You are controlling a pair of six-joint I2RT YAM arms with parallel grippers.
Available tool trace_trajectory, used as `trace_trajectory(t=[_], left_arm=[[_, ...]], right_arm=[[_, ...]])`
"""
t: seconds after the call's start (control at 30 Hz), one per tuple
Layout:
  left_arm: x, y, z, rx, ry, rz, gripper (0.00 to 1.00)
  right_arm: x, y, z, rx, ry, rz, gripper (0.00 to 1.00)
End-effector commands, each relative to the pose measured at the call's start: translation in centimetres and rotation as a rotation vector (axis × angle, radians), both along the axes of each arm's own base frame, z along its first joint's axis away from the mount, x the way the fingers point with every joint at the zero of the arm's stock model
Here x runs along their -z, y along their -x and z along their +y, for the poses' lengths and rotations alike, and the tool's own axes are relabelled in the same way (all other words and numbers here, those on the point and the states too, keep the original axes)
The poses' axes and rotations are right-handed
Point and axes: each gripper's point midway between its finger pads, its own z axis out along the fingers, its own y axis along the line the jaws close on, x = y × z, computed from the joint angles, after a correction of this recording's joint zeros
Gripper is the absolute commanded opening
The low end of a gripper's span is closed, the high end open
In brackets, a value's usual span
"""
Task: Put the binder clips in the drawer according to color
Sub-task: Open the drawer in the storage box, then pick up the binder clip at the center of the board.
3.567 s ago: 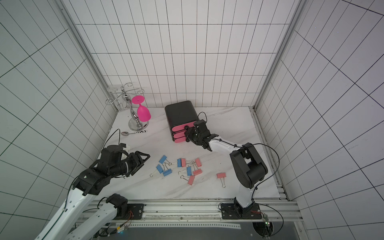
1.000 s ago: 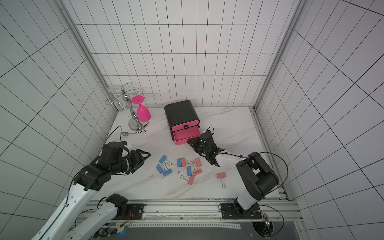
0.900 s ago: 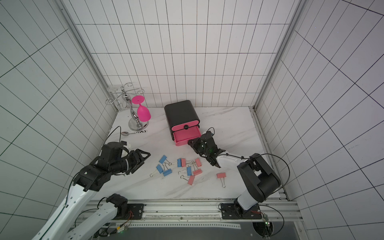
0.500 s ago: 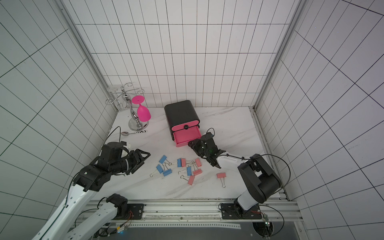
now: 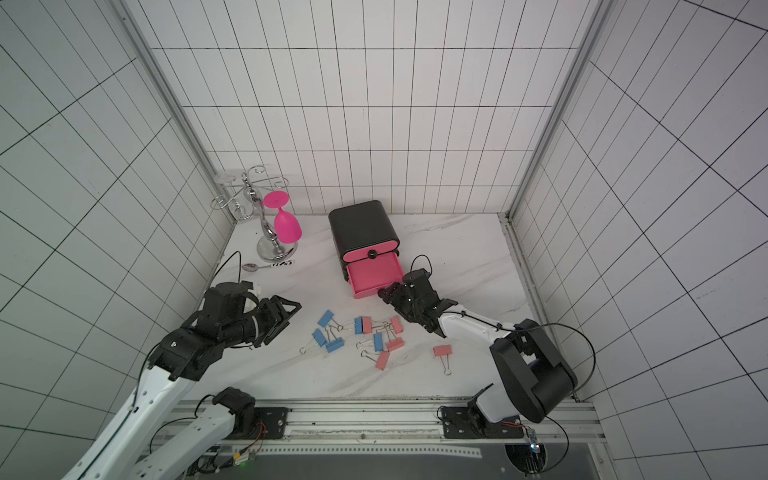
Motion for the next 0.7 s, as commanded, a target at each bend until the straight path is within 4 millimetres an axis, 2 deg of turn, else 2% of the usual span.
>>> trace_trajectory(t=[0.0,0.23,0.37,0.53,0.67], left_arm=[[0.0,-0.7,0.1,-0.019,0.003,-0.023,0.67],[0.4,-1.3,-0.2,-0.02,0.005,-0.022,0.67],[0.6,-1.5,-0.3,-0.004,-0.021,-0.022,0.67],[2.2,-1.2,-0.9,0.029,-0.068,0.009,0.67],[3.6,-0.6,-1.9,0.068,-0.104,0.025,0.66]], right_arm=[[-0.5,0.2,-2.0,0.01,0.093,-0.014,0.75],[-1.5,0.2,-3.2,-0.004,0.126,-0.036,0.74],[-2.5,0.5,-4.0,-0.019,0.18,-0.052,0.71],[-3.4,1.5,-6.8,-0.006,0.314,-0.012,0.68],[-3.9,2.8,-9.4,0.005,0.426,0.034,0.69]])
